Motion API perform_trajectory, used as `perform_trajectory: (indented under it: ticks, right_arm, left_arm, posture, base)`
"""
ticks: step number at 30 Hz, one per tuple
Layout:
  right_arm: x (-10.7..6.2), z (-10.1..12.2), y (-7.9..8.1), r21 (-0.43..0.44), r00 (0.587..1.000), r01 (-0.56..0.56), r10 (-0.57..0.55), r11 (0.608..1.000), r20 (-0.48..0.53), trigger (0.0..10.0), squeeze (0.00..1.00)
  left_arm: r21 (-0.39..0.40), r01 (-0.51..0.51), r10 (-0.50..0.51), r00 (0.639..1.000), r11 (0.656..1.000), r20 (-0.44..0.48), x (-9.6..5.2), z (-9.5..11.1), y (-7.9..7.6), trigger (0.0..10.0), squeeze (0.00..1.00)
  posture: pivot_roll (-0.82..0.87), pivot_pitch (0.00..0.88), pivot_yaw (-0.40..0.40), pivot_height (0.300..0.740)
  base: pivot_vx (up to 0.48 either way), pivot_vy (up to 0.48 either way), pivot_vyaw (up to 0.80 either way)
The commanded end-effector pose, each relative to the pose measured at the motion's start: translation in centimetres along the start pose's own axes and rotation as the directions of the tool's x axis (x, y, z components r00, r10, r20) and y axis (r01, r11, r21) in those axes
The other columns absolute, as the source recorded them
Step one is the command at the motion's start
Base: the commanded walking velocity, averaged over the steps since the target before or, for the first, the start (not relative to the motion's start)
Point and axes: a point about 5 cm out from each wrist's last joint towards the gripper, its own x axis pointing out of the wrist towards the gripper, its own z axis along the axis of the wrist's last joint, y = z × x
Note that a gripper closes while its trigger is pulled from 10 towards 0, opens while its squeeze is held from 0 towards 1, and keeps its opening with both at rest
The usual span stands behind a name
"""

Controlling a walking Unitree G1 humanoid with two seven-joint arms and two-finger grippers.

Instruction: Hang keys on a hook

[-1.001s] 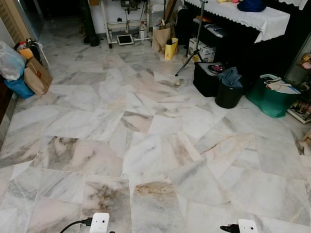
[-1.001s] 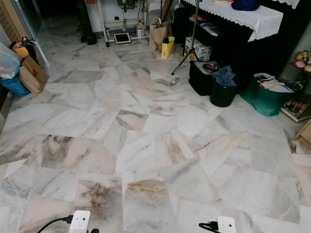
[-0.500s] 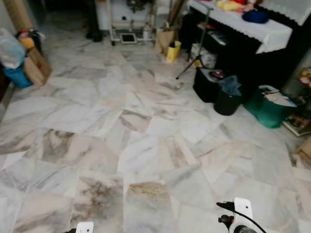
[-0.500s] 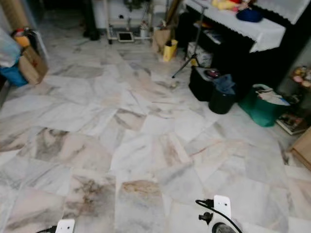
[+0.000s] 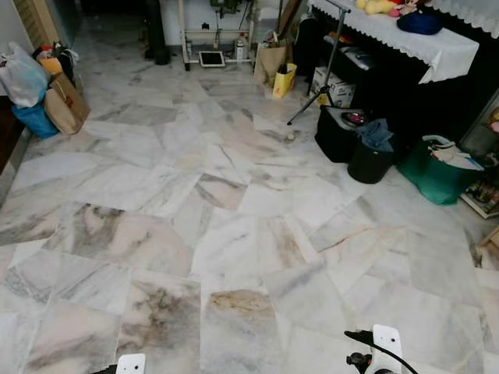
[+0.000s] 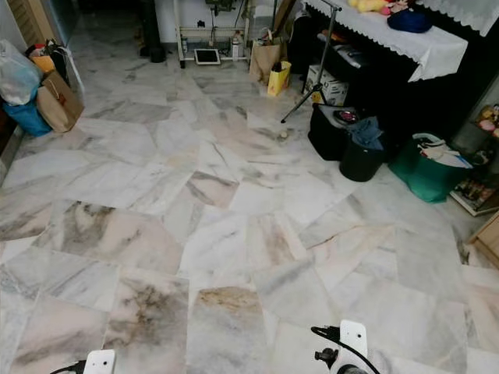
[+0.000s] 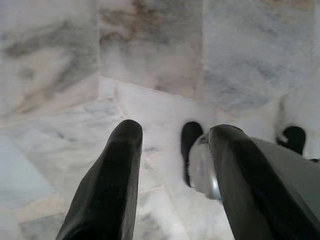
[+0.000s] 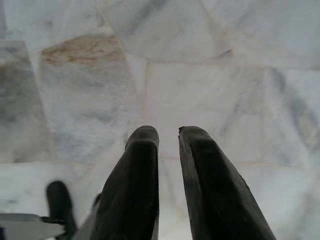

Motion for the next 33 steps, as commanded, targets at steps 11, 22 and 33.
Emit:
perform_trajectory:
  ticks: [11,22,33]
  right_arm:
    - [-0.1,-1.7,0.7,0.075,1.0,0.025,-0.023,0.997,-0.019,10.0,0.0]
    - [-0.7,-2.9,-1.2,0.067,0.997,0.066,-0.063,0.996,-0.033,10.0,0.0]
    - [-1.6,-2.9,-4.7,0.001,0.995,0.093,-0.093,0.996,-0.038,10.0,0.0]
  left_arm:
    - [0.055,0.014,-0.014,1.0,0.998,0.007,0.3,1.1,0.3,10.0,0.0]
    - [0.011,0.043,-0.044,0.997,0.999,0.068,0.5,2.2,-2.1,10.0,0.0]
    - [0.013,0.057,-0.058,0.997,0.998,0.057,0.0,0.7,-4.4,10.0,0.0]
  posture:
    - [0.13,0.0,-0.01,0.709]
    - [0.15,0.0,-0.095,0.709]
    - [0.17,0.0,-0.168,0.709]
  base:
    - [0.0,0.0,0.0]
    - [0.0,0.0,0.0]
    - [0.0,0.0,0.0]
